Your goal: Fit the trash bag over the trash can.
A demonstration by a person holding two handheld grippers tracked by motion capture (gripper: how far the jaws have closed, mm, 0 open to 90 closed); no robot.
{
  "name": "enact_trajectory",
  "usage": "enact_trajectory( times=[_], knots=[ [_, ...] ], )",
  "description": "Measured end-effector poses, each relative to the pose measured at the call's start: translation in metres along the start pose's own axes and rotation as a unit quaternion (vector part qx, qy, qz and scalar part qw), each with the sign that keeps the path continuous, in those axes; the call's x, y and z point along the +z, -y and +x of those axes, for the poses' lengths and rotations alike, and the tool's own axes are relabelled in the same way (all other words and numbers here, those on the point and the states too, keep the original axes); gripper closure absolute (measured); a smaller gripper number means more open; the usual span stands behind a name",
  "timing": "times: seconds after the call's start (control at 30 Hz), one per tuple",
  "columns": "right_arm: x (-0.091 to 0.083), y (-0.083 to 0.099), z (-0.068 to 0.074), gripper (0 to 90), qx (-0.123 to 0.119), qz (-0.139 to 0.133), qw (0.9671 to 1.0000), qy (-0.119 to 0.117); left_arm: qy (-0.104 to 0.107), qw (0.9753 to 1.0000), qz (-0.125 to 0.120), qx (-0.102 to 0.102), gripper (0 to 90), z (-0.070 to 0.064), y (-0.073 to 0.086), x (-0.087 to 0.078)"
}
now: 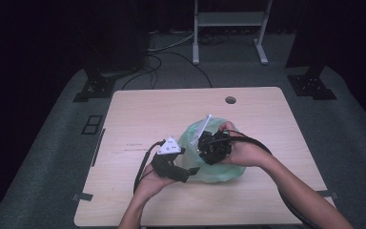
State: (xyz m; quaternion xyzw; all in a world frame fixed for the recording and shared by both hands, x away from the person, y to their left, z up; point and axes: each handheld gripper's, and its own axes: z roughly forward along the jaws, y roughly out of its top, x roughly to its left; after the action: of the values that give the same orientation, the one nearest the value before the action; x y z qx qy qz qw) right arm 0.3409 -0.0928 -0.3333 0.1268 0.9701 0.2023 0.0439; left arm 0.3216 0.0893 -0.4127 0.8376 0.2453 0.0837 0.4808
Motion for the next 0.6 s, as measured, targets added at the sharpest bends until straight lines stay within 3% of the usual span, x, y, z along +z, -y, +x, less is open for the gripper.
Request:
enact_trajectory(
  times=[0.2, 0.3, 0.43, 0.53, 0.6],
  knots=[
    [-0.011, 0.009, -0.014, 73.0, 0.011, -0.015, 0.9997, 0.017, -0.005, 1.0000, -0.004, -0.003, 11.5, 0.001, 0.001, -0.002],
    [-0.012, 0.016, -0.017, 73.3, 0.018, -0.004, 0.9998, 0.004, -0.008, 0.9999, -0.006, -0.006, 11.5, 0.001, 0.001, -0.004],
    [-0.008, 0.022, -0.010, 74.9, 0.002, 0.006, 0.9993, -0.036, -0.012, 0.9999, -0.007, -0.007, 11.3, 0.001, 0.001, -0.004],
    [-0.010, 0.024, -0.011, 72.8, 0.005, -0.005, 0.9990, -0.045, -0.014, 0.9998, -0.007, -0.008, 11.1, 0.001, 0.001, -0.004],
    [-0.012, 0.025, -0.013, 70.5, 0.009, -0.015, 0.9992, -0.035, -0.013, 0.9999, -0.007, -0.006, 11.1, 0.001, 0.001, -0.004]
  ],
)
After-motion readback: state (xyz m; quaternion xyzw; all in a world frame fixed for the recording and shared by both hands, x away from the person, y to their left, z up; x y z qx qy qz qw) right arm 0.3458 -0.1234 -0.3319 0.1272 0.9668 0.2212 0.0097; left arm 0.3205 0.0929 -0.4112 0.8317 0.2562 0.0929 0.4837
